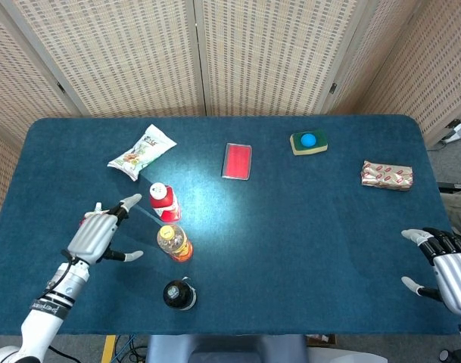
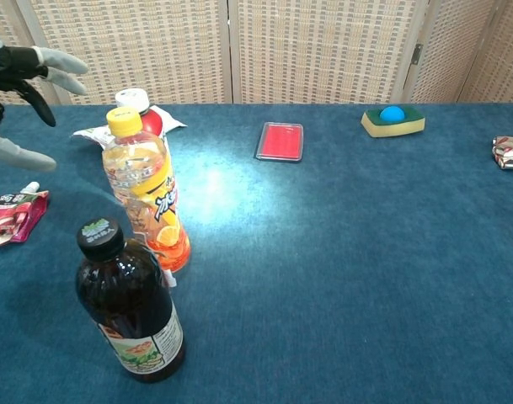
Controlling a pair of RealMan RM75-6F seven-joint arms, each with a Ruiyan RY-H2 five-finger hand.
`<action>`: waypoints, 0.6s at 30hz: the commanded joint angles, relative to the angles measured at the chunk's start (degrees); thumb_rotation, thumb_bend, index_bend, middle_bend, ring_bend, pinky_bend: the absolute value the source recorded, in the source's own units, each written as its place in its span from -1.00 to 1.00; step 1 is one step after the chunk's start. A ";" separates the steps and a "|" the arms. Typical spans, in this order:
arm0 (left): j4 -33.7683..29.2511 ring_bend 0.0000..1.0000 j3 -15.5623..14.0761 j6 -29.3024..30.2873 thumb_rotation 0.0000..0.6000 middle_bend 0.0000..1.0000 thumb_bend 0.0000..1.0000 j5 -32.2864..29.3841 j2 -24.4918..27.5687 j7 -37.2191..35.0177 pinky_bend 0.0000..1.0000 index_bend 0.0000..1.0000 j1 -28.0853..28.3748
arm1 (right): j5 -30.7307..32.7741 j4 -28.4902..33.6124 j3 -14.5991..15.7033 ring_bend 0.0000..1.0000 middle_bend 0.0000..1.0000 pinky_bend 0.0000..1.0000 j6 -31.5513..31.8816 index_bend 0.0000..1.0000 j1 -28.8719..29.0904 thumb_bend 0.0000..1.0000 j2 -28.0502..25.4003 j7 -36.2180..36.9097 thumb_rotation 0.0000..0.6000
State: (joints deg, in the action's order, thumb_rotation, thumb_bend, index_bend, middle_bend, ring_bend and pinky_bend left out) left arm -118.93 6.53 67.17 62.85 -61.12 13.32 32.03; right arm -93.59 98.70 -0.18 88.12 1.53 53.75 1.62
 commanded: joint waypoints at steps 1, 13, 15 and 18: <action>0.86 -0.40 -1.99 3.06 1.00 -0.78 -0.98 3.58 1.15 -0.81 0.41 -0.76 -3.04 | 0.31 0.03 -0.03 -0.64 -0.45 -0.56 -0.34 -0.48 0.11 -1.00 0.09 -0.32 1.00; 8.62 -0.40 -7.63 17.67 1.00 -0.75 -0.98 16.15 -0.68 0.00 0.28 -0.60 -14.65 | 2.98 0.74 -0.33 -0.64 -0.45 -0.56 -3.68 -0.48 1.21 -1.00 0.89 -3.93 1.00; 8.36 -0.41 -9.08 19.86 1.00 -0.74 -0.98 18.86 -0.31 0.28 0.27 -0.60 -16.69 | 3.28 0.78 -0.36 -0.64 -0.45 -0.56 -3.90 -0.48 1.26 -1.00 1.02 -4.35 1.00; 8.71 -0.41 -11.46 22.35 1.00 -0.71 -0.98 23.13 0.28 -0.24 0.27 -0.59 -19.49 | 3.44 0.89 -0.30 -0.64 -0.45 -0.56 -4.07 -0.48 1.27 -1.00 1.21 -4.99 1.00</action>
State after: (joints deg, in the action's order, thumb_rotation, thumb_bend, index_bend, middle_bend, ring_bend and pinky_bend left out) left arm -110.75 -2.84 87.67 82.91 -61.18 13.25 14.54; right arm -90.16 99.56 -0.51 84.08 2.80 54.91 -3.26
